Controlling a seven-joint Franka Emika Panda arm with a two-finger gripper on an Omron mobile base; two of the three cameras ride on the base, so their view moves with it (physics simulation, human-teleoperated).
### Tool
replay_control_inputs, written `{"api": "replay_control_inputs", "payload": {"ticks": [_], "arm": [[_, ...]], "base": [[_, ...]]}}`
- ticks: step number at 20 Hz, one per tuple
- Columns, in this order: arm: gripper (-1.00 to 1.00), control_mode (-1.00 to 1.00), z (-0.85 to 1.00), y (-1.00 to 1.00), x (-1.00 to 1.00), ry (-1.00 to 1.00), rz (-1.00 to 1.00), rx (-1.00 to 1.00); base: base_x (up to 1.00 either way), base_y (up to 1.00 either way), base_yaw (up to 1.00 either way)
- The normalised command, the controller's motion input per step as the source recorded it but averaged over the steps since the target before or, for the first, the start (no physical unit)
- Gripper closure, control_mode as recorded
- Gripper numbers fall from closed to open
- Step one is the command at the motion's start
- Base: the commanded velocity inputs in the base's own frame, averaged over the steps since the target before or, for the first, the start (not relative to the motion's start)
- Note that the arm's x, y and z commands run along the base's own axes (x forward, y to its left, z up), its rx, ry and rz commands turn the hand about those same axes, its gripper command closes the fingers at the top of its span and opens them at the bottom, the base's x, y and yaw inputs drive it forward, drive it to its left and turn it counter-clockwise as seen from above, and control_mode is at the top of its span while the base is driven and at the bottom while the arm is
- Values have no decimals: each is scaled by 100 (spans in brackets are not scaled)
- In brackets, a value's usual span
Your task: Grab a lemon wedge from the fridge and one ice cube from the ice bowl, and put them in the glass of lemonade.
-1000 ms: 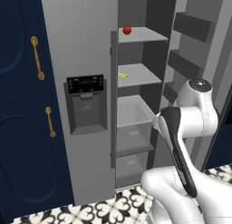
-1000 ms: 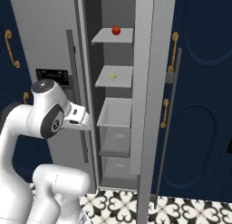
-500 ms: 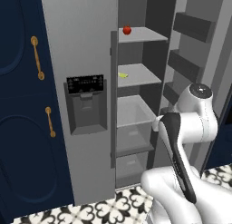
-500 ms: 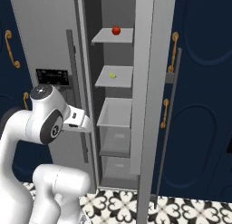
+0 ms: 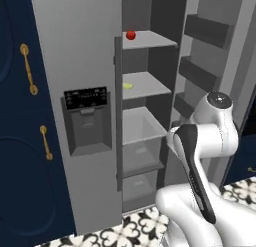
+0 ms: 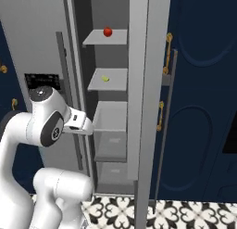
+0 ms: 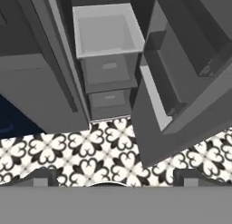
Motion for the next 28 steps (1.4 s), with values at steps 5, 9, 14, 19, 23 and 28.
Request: {"api": "replay_control_inputs", "payload": {"ticks": [5,9,14,19,23,28], "arm": [[-100,100,0,0,0,0,0,0],[-100,100,0,0,0,0,0,0],[-100,100,0,0,0,0,0,0],[-100,100,0,0,0,0,0,0],[-100,100,0,0,0,0,0,0],[-100,100,0,0,0,0,0,0]], "base": [[71,-1,-22],[72,0,-8],[61,0,0],[46,-12,2],[10,-14,5],[15,-42,9]]}}
